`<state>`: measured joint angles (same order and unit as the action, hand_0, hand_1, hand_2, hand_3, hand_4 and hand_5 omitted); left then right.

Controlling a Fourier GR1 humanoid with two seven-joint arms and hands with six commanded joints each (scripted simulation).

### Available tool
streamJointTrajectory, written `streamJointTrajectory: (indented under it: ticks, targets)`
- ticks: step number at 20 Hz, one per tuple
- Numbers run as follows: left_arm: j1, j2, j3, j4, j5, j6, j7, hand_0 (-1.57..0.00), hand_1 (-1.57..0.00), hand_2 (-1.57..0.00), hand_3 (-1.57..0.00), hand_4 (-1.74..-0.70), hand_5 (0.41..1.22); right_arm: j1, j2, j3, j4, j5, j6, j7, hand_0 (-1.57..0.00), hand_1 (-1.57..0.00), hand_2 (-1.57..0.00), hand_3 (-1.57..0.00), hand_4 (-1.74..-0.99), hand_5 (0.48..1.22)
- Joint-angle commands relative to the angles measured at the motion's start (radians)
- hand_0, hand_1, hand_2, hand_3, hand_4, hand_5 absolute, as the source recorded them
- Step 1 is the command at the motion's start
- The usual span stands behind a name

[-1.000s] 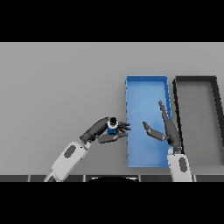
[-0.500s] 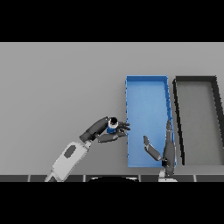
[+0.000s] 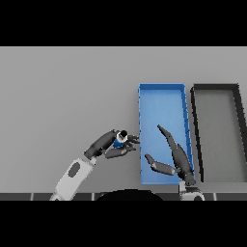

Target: Pick up the blue pipe and place it into the blue bin.

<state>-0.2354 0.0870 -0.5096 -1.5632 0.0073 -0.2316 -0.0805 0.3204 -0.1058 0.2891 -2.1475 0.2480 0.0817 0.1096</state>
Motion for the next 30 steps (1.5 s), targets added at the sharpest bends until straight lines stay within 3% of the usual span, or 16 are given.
streamJointTrajectory:
  ticks: [1, 5, 8, 11, 13, 16, 19, 22, 23, 24, 25, 26, 28, 30]
  targets:
    - [-0.008, -0.01, 0.001, 0.001, 0.001, -0.002, 0.018, -1.57, -1.57, -1.57, -1.57, -1.47, 1.221, -0.033, -0.02, 0.011, -0.017, 0.008, 0.024, 0.023, 0.0, 0.0, 0.0, 0.0, -1.205, 0.539]
    - [-0.009, -0.008, 0.011, -0.007, -0.015, -0.017, 0.007, -1.57, -1.57, -1.57, -1.57, -1.47, 1.221, -0.148, -0.042, 0.057, -0.042, 0.002, 0.101, 0.127, 0.0, 0.0, 0.0, 0.0, -1.256, 0.523]
    - [-0.008, -0.025, 0.007, -0.002, -0.034, -0.023, 0.018, -1.57, -1.57, -1.57, -1.57, -1.47, 1.221, -0.235, -0.012, 0.09, -0.031, -0.015, 0.135, 0.223, 0.0, 0.0, 0.0, 0.0, -1.239, 0.522]
    - [-0.005, -0.034, 0.015, -0.006, -0.029, -0.038, 0.031, -1.57, -1.57, -1.57, -1.57, -1.48, 1.221, -0.316, 0.008, 0.103, -0.003, -0.061, 0.181, 0.285, 0.0, 0.0, 0.0, 0.0, -1.22, 0.525]
    - [-0.018, -0.035, 0.028, 0.006, -0.026, -0.056, 0.031, -1.57, -1.57, -1.57, -1.57, -1.47, 1.221, -0.38, 0.025, 0.108, 0.037, -0.075, 0.199, 0.312, 0.0, 0.0, 0.0, 0.0, -1.209, 0.517]
    - [0.004, -0.043, 0.03, 0.01, -0.024, -0.082, 0.012, -1.57, -1.57, -1.57, -1.57, -1.48, 1.221, -0.47, 0.04, 0.109, 0.064, -0.1, 0.221, 0.305, 0.0, 0.0, 0.0, 0.0, -1.192, 0.514]
    - [-0.01, -0.055, 0.047, 0.014, -0.008, -0.11, 0.033, -1.57, -1.57, -1.57, -1.57, -1.46, 1.221, -0.55, 0.072, 0.114, 0.112, -0.117, 0.232, 0.362, 0.0, 0.0, 0.0, 0.0, -1.208, 0.512]
    - [0.005, -0.057, 0.055, 0.008, -0.016, -0.13, -0.004, -1.57, -1.57, -1.57, -1.57, -1.46, 1.221, -0.598, 0.08, 0.103, 0.155, -0.146, 0.258, 0.372, -0.02, -0.11, -0.13, -0.05, -1.222, 0.517]
    - [0.0, -0.06, 0.061, 0.023, -0.03, -0.122, 0.023, -1.57, -1.57, -1.57, -1.57, -1.51, 1.221, -0.612, 0.089, 0.104, 0.173, -0.156, 0.266, 0.379, -0.17, -0.24, -0.25, -0.14, -1.255, 0.519]
    - [0.0, -0.072, 0.065, 0.02, -0.025, -0.117, 0.052, -1.57, -1.57, -1.54, -1.3, -1.56, 1.221, -0.622, 0.095, 0.104, 0.187, -0.153, 0.264, 0.372, -0.4, -0.44, -0.43, -0.31, -1.303, 0.52]
    - [0.007, -0.072, 0.066, 0.01, -0.014, -0.121, 0.057, -1.57, -1.57, -1.53, -1.14, -1.6, 1.221, -0.638, 0.101, 0.106, 0.191, -0.15, 0.263, 0.384, -0.63, -0.65, -0.66, -0.5, -1.383, 0.523]
    - [-0.003, -0.074, 0.07, 0.015, -0.018, -0.117, 0.072, -1.57, -1.57, -1.54, -1.16, -1.63, 1.221, -0.658, 0.105, 0.106, 0.211, -0.139, 0.261, 0.386, -0.82, -0.84, -0.84, -0.66, -1.446, 0.527]
    - [0.001, -0.08, 0.064, 0.02, -0.032, -0.119, 0.039, -1.57, -1.57, -1.55, -1.23, -1.67, 1.221, -0.643, 0.106, 0.107, 0.208, -0.156, 0.266, 0.347, -1.09, -1.1, -1.1, -0.9, -1.537, 0.6]
    - [0.004, -0.084, 0.069, 0.013, -0.028, -0.121, 0.035, -1.57, -1.57, -1.56, -1.31, -1.69, 1.221, -0.642, 0.14, 0.1, 0.221, -0.175, 0.251, 0.326, -1.26, -1.27, -1.27, -1.14, -1.495, 0.781]
